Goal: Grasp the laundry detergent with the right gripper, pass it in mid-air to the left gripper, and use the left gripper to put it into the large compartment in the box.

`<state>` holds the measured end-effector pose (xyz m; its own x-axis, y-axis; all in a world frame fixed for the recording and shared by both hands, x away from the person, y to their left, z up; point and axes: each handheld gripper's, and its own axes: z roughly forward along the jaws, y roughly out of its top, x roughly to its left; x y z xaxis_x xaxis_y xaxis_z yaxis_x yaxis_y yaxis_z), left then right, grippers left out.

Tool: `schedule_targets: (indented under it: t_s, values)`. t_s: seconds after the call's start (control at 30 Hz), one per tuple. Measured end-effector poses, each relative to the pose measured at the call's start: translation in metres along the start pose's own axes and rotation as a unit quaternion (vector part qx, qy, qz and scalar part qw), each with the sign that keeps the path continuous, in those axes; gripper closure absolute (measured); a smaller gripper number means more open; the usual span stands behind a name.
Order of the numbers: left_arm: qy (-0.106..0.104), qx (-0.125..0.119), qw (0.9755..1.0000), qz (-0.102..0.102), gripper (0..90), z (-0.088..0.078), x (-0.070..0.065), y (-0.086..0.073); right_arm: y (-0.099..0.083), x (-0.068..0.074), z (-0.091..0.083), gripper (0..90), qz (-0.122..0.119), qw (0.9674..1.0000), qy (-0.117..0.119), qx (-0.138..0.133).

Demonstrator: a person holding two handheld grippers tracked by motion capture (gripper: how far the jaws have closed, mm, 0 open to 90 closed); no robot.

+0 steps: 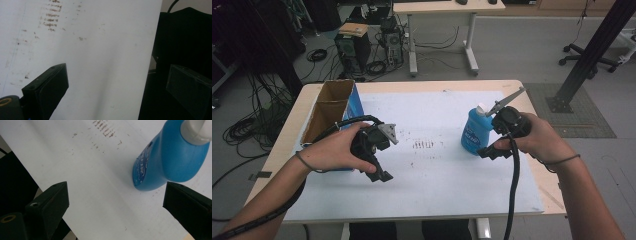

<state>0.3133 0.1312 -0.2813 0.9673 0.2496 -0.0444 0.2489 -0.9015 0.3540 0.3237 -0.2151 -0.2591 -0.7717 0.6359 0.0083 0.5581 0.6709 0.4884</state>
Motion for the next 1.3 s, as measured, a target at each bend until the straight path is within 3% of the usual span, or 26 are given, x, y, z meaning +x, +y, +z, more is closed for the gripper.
schedule_targets:
  t_s: [0.53, 1.3]
  values:
    - [-0.001, 0.0, 1.0, -0.002, 4.1, -0.002, 0.001, -0.001, -0.036, -0.014, 0.015, 6.0, 0.02, 0.9997, -0.01, -0.003]
    - [-0.003, 0.005, 1.0, -0.007, 4.2, 0.0, 0.004, -0.001, -0.069, -0.031, 0.041, 5.4, 0.047, 0.9982, -0.036, -0.008]
